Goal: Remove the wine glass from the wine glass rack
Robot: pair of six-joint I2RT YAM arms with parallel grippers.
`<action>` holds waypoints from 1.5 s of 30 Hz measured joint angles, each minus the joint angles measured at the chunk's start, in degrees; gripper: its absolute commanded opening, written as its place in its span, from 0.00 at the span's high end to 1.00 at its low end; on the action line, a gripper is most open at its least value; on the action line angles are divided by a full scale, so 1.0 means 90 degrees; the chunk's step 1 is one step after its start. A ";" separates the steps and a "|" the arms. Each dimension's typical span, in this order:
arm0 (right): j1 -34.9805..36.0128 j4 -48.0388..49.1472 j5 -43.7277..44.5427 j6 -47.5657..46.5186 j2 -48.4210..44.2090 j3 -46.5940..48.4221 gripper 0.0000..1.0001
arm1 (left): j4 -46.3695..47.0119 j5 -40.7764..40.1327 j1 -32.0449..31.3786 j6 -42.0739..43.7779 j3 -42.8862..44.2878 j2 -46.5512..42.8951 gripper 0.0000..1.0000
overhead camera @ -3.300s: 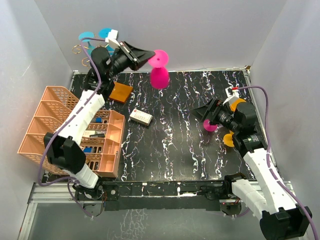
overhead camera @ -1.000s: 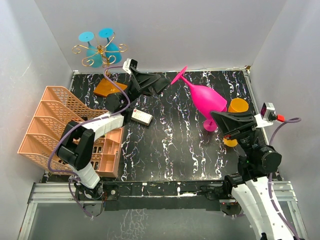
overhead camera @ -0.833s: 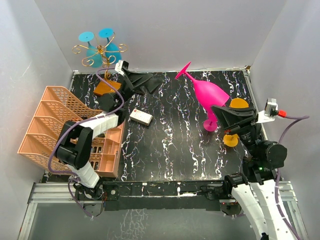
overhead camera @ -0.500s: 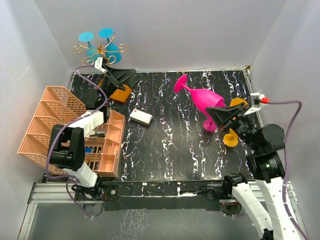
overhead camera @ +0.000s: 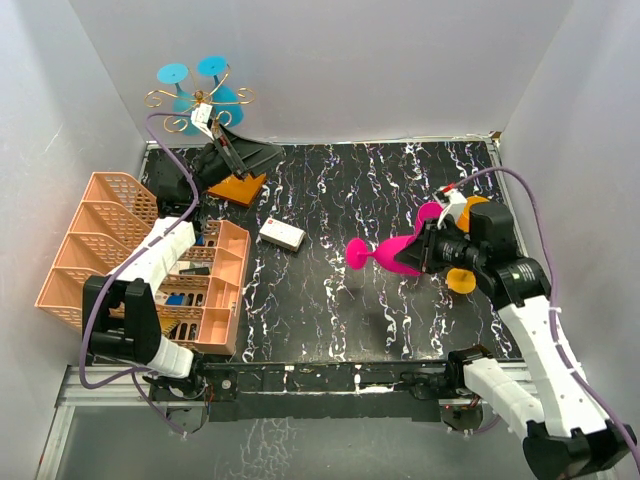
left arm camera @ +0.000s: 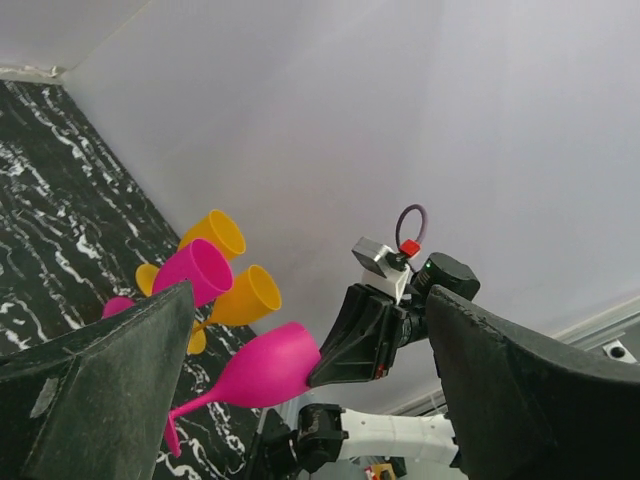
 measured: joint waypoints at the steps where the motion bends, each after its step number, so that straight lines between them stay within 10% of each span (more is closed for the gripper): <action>1: 0.0002 -0.0219 0.0078 -0.0063 0.0146 0.0000 0.92 | -0.0194 0.0029 0.0005 0.0146 0.0039 -0.0010 0.03; 19: 0.0005 -0.2305 0.2431 -0.0211 0.1666 0.1037 0.92 | -0.2759 0.0170 0.0007 0.1821 0.0542 -0.0129 0.03; 45: 0.0005 -0.2662 0.3521 -0.0291 0.2703 0.1525 0.92 | -0.5246 -0.0257 0.0005 0.3541 0.1098 -0.0780 0.03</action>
